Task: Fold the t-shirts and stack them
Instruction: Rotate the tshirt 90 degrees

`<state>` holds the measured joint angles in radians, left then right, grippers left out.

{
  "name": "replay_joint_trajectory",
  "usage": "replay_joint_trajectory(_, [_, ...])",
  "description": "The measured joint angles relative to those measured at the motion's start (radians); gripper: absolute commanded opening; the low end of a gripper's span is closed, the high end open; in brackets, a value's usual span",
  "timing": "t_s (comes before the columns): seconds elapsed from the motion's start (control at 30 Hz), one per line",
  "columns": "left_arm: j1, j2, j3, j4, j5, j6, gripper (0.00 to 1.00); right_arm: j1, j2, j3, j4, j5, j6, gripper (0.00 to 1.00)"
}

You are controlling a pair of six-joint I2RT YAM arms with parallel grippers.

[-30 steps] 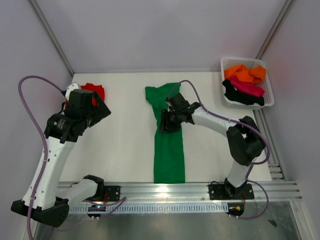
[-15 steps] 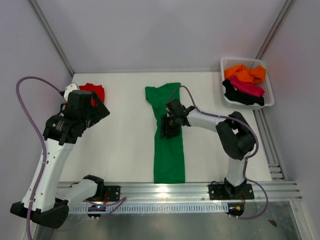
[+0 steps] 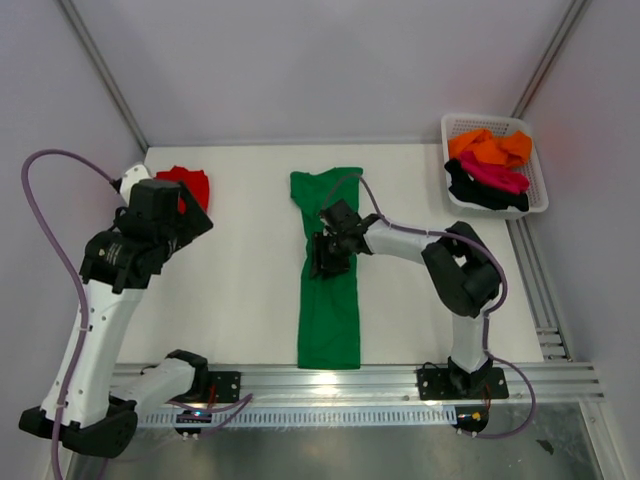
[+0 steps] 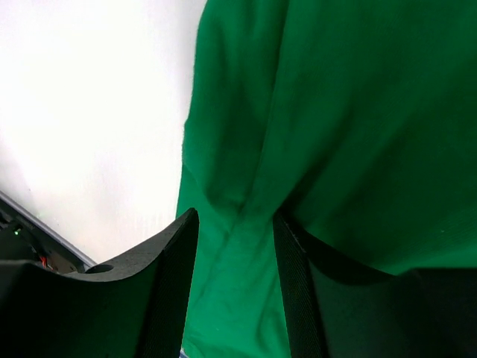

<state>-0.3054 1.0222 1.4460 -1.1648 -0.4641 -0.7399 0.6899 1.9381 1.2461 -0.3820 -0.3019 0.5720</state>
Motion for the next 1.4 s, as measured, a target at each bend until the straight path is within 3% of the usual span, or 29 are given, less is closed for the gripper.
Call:
replay_joint_trajectory(0.3, [0.0,0.043,0.004,0.009,0.022,0.0,0.95,0.095,-0.023,-0.037,-0.006,-0.019,-0.002,0.49])
replay_joint_trajectory(0.77, [0.0,0.078,0.006,0.044,0.074,0.013,0.95,0.101,-0.043,-0.042,-0.018,0.019,-0.026,0.5])
replay_joint_trajectory(1.17, [0.0,0.119,-0.027,0.055,0.094,0.02,0.95,0.053,-0.035,0.265,-0.126,0.15,-0.112,0.5])
replay_joint_trajectory(1.4, [0.0,0.118,-0.033,0.058,0.092,0.024,0.95,-0.027,0.078,0.369,-0.143,0.22,-0.139,0.5])
